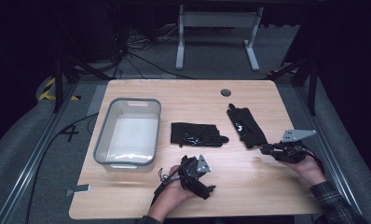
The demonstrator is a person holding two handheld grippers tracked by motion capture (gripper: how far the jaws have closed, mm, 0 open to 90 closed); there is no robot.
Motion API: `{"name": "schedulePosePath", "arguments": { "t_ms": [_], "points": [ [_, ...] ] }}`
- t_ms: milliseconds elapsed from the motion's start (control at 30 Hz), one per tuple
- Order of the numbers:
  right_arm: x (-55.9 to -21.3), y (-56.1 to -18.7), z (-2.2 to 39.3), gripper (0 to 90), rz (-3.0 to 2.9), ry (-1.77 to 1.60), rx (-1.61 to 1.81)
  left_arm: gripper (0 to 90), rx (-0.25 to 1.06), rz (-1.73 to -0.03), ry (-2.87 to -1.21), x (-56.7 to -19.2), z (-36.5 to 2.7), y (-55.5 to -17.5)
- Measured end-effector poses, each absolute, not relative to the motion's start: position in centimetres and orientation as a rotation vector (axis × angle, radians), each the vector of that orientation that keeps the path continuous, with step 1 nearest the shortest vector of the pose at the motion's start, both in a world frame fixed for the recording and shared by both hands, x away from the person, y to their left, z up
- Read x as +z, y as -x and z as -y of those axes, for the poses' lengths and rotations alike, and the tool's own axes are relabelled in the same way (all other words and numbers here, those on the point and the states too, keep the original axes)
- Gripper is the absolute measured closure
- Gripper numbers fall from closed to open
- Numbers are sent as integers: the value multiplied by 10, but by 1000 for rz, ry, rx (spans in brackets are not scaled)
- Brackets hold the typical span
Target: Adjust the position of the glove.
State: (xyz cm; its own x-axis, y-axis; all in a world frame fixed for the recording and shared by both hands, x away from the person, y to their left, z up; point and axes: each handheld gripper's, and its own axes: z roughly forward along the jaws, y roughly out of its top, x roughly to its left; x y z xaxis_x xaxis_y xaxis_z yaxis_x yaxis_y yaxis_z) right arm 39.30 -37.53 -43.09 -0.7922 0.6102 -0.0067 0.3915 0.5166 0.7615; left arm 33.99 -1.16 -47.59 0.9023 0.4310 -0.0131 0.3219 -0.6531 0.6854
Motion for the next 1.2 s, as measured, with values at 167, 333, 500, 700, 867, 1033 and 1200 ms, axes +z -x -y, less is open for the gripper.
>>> {"name": "schedulePosePath", "arguments": {
  "t_ms": [167, 333, 500, 700, 867, 1033, 1200],
  "points": [
    [-429, -399, 373, 887, -2482, -842, 1154, 0, 195, -536, -2335, -476, 11, -340],
    [-426, -411, 368, 900, -2484, -827, 1160, 0, 195, -536, -2335, -476, 11, -340],
    [-429, -422, 364, 900, -2486, -824, 1159, 0, 197, -535, -2335, -476, 11, -340],
    [-434, -434, 361, 900, -2490, -827, 1152, 0, 197, -535, -2335, -476, 11, -340],
    [-437, -441, 358, 900, -2499, -824, 1149, 0, 198, -536, -2335, -476, 11, -340],
    [-449, -448, 349, 900, -2546, -813, 1089, 0, 197, -536, -2336, -476, 11, -340],
    [-455, -447, 346, 900, -2557, -813, 1066, 0, 196, -538, -2335, -476, 11, -340]
  ]
}}
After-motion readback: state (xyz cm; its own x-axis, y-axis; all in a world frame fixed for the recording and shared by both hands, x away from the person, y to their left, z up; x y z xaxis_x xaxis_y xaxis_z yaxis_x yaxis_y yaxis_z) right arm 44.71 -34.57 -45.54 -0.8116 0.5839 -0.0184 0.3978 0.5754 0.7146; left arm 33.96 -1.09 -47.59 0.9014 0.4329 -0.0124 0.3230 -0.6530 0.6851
